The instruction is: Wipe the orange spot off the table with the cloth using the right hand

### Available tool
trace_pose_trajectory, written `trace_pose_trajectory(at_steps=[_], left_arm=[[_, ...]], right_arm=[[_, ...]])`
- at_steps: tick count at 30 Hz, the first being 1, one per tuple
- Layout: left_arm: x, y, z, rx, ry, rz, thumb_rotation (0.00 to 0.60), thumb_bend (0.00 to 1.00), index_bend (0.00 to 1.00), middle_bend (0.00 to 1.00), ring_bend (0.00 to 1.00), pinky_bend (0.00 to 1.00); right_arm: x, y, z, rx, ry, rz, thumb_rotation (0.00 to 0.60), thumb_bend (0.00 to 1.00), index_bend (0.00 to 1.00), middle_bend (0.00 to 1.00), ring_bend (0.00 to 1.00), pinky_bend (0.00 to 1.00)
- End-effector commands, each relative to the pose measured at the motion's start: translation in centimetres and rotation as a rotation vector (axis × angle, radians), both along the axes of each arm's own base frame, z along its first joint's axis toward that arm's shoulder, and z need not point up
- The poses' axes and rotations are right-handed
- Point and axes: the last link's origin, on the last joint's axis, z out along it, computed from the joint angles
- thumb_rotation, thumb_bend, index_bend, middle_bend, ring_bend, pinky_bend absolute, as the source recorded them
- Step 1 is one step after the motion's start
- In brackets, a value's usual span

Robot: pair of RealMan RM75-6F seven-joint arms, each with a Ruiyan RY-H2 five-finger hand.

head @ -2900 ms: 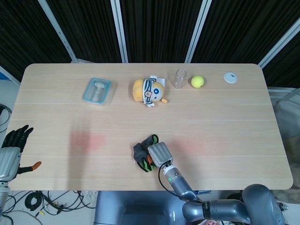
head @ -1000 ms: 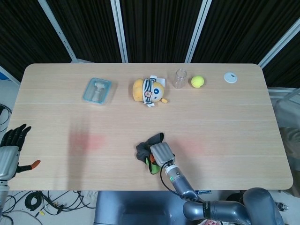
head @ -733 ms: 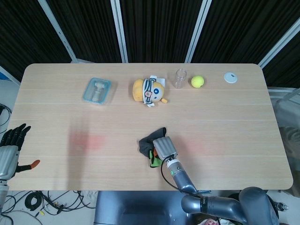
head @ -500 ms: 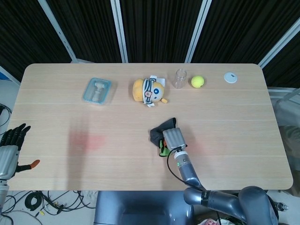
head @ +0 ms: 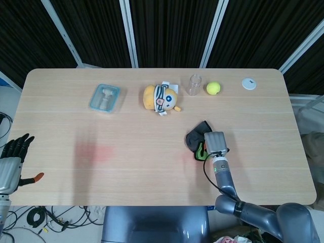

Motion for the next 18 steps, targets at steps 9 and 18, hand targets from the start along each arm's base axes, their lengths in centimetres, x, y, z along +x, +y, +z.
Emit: trace_pose_trajectory(at_steps=[9, 18], left_arm=[[0.1, -0.3, 0.0, 0.003, -0.001, -0.005, 0.6, 0.02, 0.0, 0.0, 0.0, 0.0], [0.0, -0.3, 0.0, 0.006, -0.001, -0.008, 0.6, 0.02, 0.0, 0.0, 0.0, 0.0]], right_arm=[[4.3, 6.0, -3.4, 0.184, -0.137, 0.127, 0.6, 0.56, 0.64, 0.62, 0.68, 0.72], [6.2, 7.7, 0.2, 0.139, -0.166, 0.247, 0.6, 0.56, 0.64, 0.61, 0.68, 0.72]])
